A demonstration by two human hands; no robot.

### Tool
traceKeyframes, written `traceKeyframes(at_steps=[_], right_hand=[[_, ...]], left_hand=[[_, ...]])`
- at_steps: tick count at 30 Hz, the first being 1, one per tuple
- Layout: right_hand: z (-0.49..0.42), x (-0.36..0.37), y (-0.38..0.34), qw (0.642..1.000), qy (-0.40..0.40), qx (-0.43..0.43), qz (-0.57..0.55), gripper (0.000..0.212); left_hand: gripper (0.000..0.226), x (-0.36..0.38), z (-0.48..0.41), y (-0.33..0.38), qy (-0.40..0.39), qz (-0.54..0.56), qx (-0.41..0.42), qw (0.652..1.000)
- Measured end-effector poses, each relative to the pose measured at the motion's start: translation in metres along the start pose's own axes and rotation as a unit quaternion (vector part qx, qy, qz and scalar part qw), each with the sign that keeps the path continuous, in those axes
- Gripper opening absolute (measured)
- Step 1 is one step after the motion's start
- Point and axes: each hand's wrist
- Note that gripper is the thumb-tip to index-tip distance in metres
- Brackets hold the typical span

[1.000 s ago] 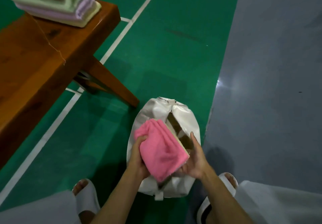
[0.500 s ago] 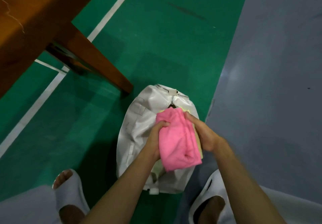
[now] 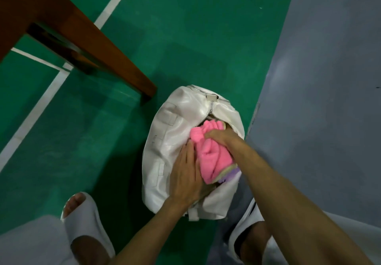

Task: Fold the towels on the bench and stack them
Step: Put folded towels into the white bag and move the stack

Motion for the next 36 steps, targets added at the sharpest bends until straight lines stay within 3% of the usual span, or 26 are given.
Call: traceKeyframes(at_steps=[1,4,9,12,14,18,20,22,23,27,29,31,34,36], right_hand=[[-0.002,0.004,0.0,1.0,0.008,-0.003,-0.007,0.041],[-0.007,0.011,-0.002,0.999,0.04,-0.017,-0.019,0.02],[-0.02,0.028,-0.032,0.992,0.081,-0.023,-0.09,0.008],[-0.023,0.039,-0.036,0.989,0.109,-0.066,-0.079,0.018],[-0.03,0.041,-0.033,0.979,0.089,-0.115,-0.142,0.003],[-0.055,0.039,-0.027,0.957,-0.01,-0.226,-0.181,0.039],[-0.078,0.037,-0.01,0.956,-0.026,-0.192,-0.22,0.035],[-0.08,0.037,0.005,0.952,-0.03,-0.143,-0.268,0.011],[-0.088,0.036,0.009,0.95,-0.027,-0.124,-0.284,0.018],[-0.077,0.035,0.005,0.97,0.01,-0.105,-0.221,0.029],[-0.065,0.035,0.01,0.973,-0.001,-0.066,-0.223,0.049],[-0.064,0.035,0.015,0.969,-0.011,-0.048,-0.243,0.059],[-0.069,0.034,0.003,0.973,-0.024,-0.113,-0.202,0.051],[-0.07,0.03,-0.011,0.972,-0.033,-0.114,-0.201,0.059]], left_hand=[[0.099,0.008,0.007,-0.009,-0.031,-0.069,0.018,0.997],[0.078,0.02,0.015,-0.024,-0.067,-0.211,0.062,0.973],[0.085,0.029,0.019,-0.013,-0.089,-0.252,0.01,0.964],[0.09,0.032,0.024,-0.023,-0.056,-0.237,0.014,0.97],[0.091,0.028,0.025,-0.029,-0.068,-0.234,0.021,0.97],[0.089,0.023,0.032,-0.029,-0.112,-0.219,0.045,0.968],[0.088,0.022,0.036,-0.032,-0.109,-0.216,0.055,0.969],[0.087,0.021,0.039,-0.032,-0.112,-0.219,0.048,0.968],[0.087,0.019,0.039,-0.031,-0.108,-0.215,0.041,0.97],[0.094,0.014,0.023,-0.008,0.018,-0.186,0.049,0.981],[0.095,0.01,0.0,0.001,0.069,-0.171,0.093,0.978],[0.091,0.013,-0.023,-0.005,0.026,-0.166,0.097,0.981],[0.096,0.028,-0.037,-0.029,-0.106,-0.246,0.085,0.96],[0.096,0.039,-0.034,-0.038,-0.133,-0.273,0.091,0.948]])
Point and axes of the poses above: each hand's wrist, its own z-axis away from the middle knuckle, its own x-axis out of the palm, y = z × x, and after that the axes turned 13 degrees about x, right-handed
